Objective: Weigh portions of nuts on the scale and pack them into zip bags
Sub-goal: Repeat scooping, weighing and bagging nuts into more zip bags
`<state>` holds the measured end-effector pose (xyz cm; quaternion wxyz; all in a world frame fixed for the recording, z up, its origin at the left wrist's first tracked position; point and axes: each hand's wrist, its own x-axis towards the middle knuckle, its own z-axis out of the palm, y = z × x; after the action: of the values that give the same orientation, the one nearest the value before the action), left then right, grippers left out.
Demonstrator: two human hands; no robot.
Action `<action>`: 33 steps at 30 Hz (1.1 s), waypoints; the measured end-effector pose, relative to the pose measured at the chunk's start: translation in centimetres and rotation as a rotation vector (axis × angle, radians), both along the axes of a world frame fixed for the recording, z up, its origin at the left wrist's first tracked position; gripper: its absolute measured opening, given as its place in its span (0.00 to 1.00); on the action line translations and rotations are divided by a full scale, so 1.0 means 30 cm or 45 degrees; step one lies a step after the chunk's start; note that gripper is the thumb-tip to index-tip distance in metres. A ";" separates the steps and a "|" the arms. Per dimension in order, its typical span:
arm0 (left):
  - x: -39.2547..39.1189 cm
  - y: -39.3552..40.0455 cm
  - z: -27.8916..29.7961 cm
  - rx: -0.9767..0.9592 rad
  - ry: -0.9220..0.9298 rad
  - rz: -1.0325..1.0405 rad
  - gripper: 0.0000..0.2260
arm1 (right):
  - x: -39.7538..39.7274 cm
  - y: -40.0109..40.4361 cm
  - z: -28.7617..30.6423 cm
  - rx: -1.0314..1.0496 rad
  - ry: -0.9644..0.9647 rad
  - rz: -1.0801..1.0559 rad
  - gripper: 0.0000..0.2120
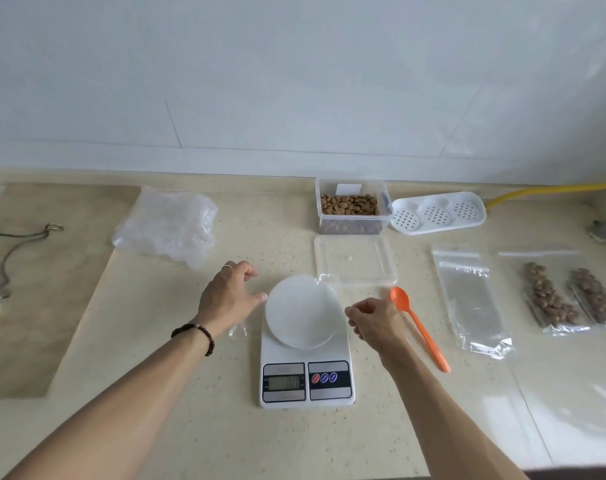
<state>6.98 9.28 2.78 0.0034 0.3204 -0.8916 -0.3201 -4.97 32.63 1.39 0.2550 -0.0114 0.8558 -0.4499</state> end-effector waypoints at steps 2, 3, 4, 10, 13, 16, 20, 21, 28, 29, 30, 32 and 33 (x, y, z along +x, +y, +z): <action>-0.005 -0.013 -0.027 -0.008 -0.023 -0.010 0.19 | 0.001 -0.008 -0.021 0.052 0.014 0.008 0.05; -0.005 -0.018 -0.037 -0.013 -0.035 -0.015 0.19 | 0.000 -0.011 -0.031 0.072 0.022 0.013 0.05; -0.005 -0.022 -0.045 -0.018 -0.047 -0.021 0.20 | -0.001 -0.014 -0.037 0.080 0.032 0.015 0.05; 0.029 -0.026 -0.041 -0.185 -0.002 -0.029 0.27 | 0.022 0.006 -0.028 0.173 0.158 -0.004 0.09; 0.089 0.013 -0.024 -0.354 0.098 -0.078 0.22 | 0.062 0.046 -0.017 0.256 0.262 0.042 0.12; 0.181 0.092 -0.029 -0.479 0.160 -0.157 0.21 | 0.124 0.089 -0.026 0.305 0.377 0.147 0.13; 0.319 0.228 -0.085 -0.522 0.184 -0.194 0.22 | 0.227 0.142 -0.043 0.352 0.538 0.294 0.15; 0.352 0.260 -0.104 -0.520 0.174 -0.195 0.22 | 0.253 0.157 -0.048 0.357 0.574 0.330 0.15; 0.482 0.407 -0.205 -0.464 0.005 -0.206 0.28 | 0.366 0.269 -0.093 0.452 0.779 0.563 0.18; 0.490 0.415 -0.214 -0.446 -0.010 -0.205 0.28 | 0.378 0.275 -0.097 0.460 0.788 0.588 0.19; 0.495 0.423 -0.220 -0.432 -0.020 -0.202 0.28 | 0.389 0.279 -0.100 0.472 0.790 0.616 0.20; 0.500 0.435 -0.228 -0.421 -0.020 -0.194 0.29 | 0.408 0.280 -0.104 0.511 0.770 0.680 0.22; 0.501 0.439 -0.231 -0.421 -0.016 -0.191 0.29 | 0.418 0.279 -0.105 0.527 0.755 0.707 0.23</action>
<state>22.02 22.45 -4.15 0.0267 0.2502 -0.9534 -0.1666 7.56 40.99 -1.76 0.1068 -0.3177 0.9283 -0.1611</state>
